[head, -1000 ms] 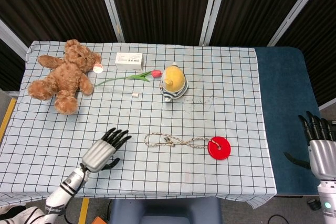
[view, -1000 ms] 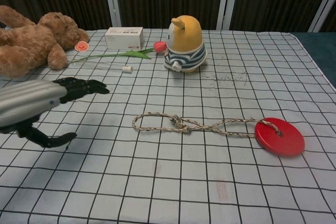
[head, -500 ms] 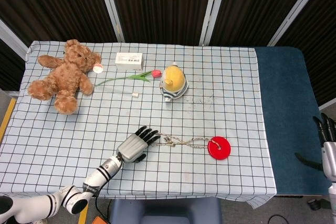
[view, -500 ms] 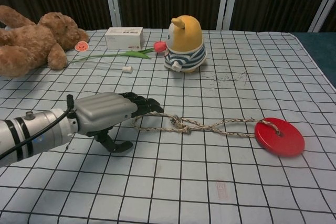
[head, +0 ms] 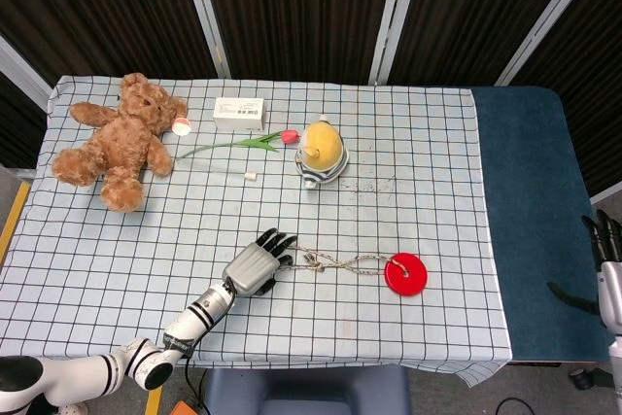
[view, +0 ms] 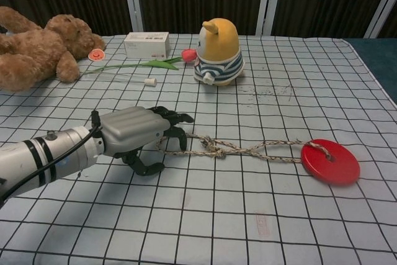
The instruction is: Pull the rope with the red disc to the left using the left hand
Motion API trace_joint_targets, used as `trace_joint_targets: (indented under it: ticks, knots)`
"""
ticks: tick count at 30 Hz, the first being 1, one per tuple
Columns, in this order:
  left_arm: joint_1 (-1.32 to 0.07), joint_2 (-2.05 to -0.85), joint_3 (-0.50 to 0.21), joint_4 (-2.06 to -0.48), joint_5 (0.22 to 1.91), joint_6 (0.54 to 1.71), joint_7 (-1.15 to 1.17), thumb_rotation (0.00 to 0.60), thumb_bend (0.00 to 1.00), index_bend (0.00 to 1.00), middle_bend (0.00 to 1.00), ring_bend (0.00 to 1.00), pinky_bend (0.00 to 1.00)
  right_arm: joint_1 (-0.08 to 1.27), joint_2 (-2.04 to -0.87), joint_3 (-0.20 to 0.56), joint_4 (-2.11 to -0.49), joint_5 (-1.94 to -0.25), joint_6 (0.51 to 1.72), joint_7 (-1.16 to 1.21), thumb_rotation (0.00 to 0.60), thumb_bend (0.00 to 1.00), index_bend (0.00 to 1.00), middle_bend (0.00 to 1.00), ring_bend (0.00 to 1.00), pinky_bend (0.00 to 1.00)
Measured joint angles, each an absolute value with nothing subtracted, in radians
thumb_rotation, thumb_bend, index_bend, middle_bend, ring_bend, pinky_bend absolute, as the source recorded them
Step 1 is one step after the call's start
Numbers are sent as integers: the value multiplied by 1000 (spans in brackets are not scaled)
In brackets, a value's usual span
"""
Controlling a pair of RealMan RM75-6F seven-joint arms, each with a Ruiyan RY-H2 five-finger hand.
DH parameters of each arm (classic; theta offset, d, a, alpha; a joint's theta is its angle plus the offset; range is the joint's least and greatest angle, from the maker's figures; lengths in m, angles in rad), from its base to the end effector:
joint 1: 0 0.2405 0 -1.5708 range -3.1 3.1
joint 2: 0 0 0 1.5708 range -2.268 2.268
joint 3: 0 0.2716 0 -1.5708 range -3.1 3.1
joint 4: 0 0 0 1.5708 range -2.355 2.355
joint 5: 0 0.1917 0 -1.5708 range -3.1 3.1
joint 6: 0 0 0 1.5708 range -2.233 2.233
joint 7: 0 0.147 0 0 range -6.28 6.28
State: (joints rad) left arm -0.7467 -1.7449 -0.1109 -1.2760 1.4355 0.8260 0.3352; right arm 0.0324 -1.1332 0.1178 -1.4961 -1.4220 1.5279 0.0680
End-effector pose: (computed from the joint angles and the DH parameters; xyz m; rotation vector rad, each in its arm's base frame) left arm -0.1415 0.3173 -0.0807 -2.2317 -0.6945 -0.8736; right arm -0.3486 -0.1786 0.2104 1.2233 -0.8509 0.8799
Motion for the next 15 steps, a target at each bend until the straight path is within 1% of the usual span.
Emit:
trace_joint_targets:
  ticks: [6,11,13,15]
  knots:
    - [-750,-1756,-101,-1257,1435,848,320,600,451,419,0,0,77,32,-1133,119,-1497,-1419,1524,65,600,29,0,0,0,0]
    - [-754,-1765,-89,-1245,1433,852,310,600,464,509,0,0,84,31,-1134,119,-1496,-1415,1521,64,600,29,0,0,0,0]
    - [-755,-1769,-86,-1240,1431,852,306,600,475,539,0,0,86,31,-1134,119,-1495,-1414,1520,64,600,29,0,0,0,0]
    - [-756,-1773,-84,-1236,1431,856,298,600,509,579,0,0,92,31,-1135,120,-1495,-1412,1519,65,600,29,0,0,0,0]
